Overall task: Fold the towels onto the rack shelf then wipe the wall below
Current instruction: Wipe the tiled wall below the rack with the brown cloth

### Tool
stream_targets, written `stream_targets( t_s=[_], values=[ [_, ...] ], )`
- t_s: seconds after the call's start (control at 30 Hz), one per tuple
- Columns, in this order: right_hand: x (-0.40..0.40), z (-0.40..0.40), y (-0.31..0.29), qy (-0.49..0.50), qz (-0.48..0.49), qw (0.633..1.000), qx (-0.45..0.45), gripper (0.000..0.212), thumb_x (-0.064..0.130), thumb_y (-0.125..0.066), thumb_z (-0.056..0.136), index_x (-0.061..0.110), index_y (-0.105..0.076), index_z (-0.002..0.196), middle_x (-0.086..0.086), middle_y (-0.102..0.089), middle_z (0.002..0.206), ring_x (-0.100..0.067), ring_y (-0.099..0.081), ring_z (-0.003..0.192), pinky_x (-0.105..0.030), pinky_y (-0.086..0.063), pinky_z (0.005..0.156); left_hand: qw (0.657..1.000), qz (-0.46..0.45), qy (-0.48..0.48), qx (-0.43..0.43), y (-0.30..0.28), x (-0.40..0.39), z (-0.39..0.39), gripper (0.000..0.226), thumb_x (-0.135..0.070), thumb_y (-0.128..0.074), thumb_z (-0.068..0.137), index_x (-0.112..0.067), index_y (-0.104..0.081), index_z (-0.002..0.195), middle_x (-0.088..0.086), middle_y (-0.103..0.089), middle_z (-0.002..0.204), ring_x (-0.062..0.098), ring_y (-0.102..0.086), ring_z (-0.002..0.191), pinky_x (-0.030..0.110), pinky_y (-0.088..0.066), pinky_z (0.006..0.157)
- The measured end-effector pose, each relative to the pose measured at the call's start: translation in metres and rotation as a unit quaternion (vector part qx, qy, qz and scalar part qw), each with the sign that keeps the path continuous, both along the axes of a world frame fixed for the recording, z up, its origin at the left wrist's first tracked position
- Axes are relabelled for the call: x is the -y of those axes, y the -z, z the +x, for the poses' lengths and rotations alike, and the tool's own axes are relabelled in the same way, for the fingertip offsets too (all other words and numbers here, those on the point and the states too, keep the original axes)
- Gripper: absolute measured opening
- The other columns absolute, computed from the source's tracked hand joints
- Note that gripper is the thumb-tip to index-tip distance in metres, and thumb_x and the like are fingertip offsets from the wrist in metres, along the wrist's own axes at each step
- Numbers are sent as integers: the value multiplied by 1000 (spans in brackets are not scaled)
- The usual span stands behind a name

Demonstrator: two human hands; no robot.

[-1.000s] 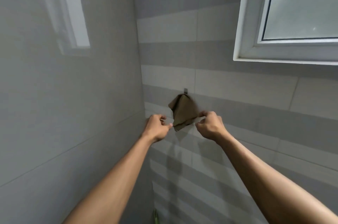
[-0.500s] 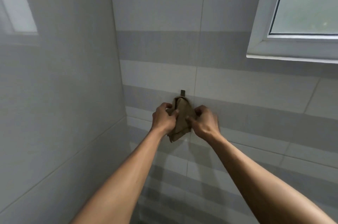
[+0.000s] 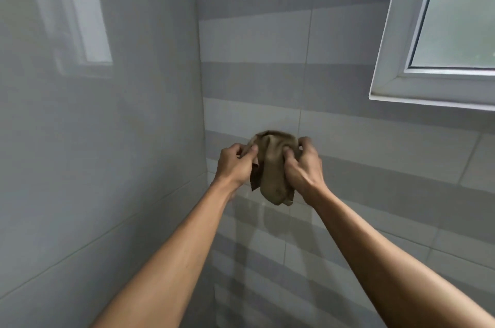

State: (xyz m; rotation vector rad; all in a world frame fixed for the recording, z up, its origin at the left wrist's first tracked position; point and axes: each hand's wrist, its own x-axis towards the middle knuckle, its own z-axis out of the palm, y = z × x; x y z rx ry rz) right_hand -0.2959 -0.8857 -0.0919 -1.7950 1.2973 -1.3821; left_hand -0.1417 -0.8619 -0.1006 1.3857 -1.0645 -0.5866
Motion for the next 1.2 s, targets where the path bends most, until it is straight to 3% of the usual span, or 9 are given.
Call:
stream_targets(
  t_s=[0.17,0.33,0.57,0.7,0.83,0.9,1.0,1.1,1.2],
  values=[
    [-25,-1,-8,-70,9,997,26,13,26,-58,96,25,-54,109,-3,-67,100,-31,-62,102,-42,-50,93,990,-32,-64,-120,-11,-57,-2,41,-46,-57,91,-7,-66,101,16,-70,100,24,-63,88,40,-53,86],
    [-66,3,-4,-149,43,985,71,21,26,-67,91,23,-53,107,3,-62,90,-27,-58,101,-35,-45,88,972,-38,-161,-164,-4,-123,-13,38,-42,-54,99,-6,-64,107,12,-65,93,21,-61,80,32,-50,74],
    [-168,12,21,-285,106,947,100,27,30,-75,84,17,-54,93,4,-63,83,-24,-58,86,-31,-40,74,933,-7,-267,-242,30,-239,-44,33,-39,-75,86,-13,-68,104,13,-76,99,30,-74,92,51,-60,85],
    [-236,27,36,-428,201,872,124,8,21,-64,82,24,-61,90,-3,-73,85,-27,-69,84,-46,-56,87,903,4,-357,-238,41,-307,-48,38,-29,-82,79,-16,-65,110,10,-76,101,25,-73,92,42,-60,85],
    [-291,44,38,-537,376,722,220,32,-2,-51,92,21,-54,115,-15,-76,94,-30,-71,79,-45,-56,77,871,-32,-440,-218,32,-376,-42,37,-4,-77,78,-16,-64,110,8,-74,100,25,-72,94,42,-60,88],
    [-313,51,39,-551,417,681,243,32,-5,-55,95,15,-52,120,-18,-75,102,-30,-69,76,-43,-55,74,865,-54,-454,-206,25,-404,-44,34,-5,-78,77,-19,-64,105,9,-74,100,26,-72,93,44,-60,88],
    [-346,59,40,-577,348,708,212,25,3,-69,93,14,-62,114,-18,-75,103,-27,-70,75,-37,-55,65,850,-71,-487,-190,14,-437,-46,27,-7,-75,82,-20,-65,103,10,-73,100,26,-71,93,43,-61,85],
    [-387,69,34,-624,125,763,115,22,20,-76,90,40,-73,98,14,-76,96,-5,-71,88,-19,-53,69,835,-117,-484,-232,2,-472,-41,19,-9,-73,87,-12,-68,105,15,-75,98,30,-72,86,40,-62,76],
    [-420,88,41,-595,-128,793,-23,34,50,-54,93,48,-65,125,22,-53,137,-8,-46,128,-20,-36,92,821,-178,-447,-307,-9,-502,-32,15,-16,-61,98,-5,-72,100,19,-74,93,30,-71,80,38,-59,72]
  ],
)
